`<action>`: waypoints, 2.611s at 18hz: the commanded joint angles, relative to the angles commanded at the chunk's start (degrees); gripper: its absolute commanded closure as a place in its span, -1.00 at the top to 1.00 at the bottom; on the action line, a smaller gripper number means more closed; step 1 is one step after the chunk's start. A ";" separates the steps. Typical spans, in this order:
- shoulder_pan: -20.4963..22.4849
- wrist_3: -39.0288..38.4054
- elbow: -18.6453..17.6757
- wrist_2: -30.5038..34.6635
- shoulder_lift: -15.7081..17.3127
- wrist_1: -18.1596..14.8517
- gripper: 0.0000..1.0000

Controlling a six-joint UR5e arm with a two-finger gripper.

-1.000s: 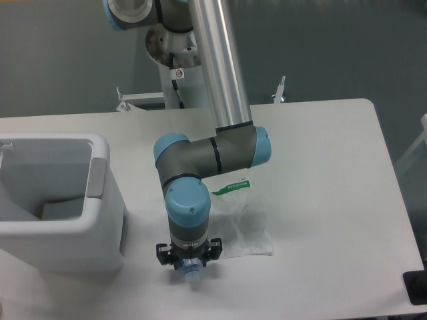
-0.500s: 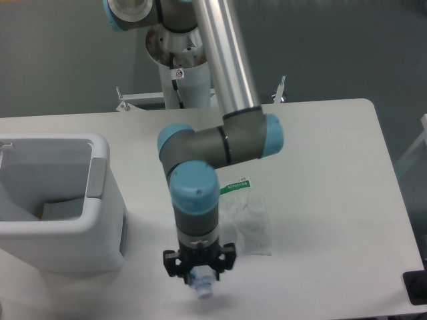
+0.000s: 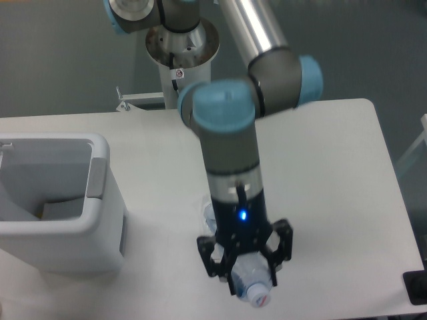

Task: Place the trash in the trash can
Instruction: 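Lift the bottle and carry it toward the white trash bin, then lower the bottle into the bin and open the gripper, then move the gripper back over the clear plastic bag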

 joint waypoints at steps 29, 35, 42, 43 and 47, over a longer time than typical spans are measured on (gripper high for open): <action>-23.03 -7.30 -6.06 0.00 6.51 -0.09 0.38; -23.12 -7.74 -7.20 0.00 6.77 -0.26 0.97; -12.95 -7.21 -12.99 1.50 11.78 -1.58 0.99; -10.23 -7.12 -14.49 1.58 12.22 -1.84 0.99; 1.56 -6.07 -19.94 -0.17 12.23 -2.11 0.99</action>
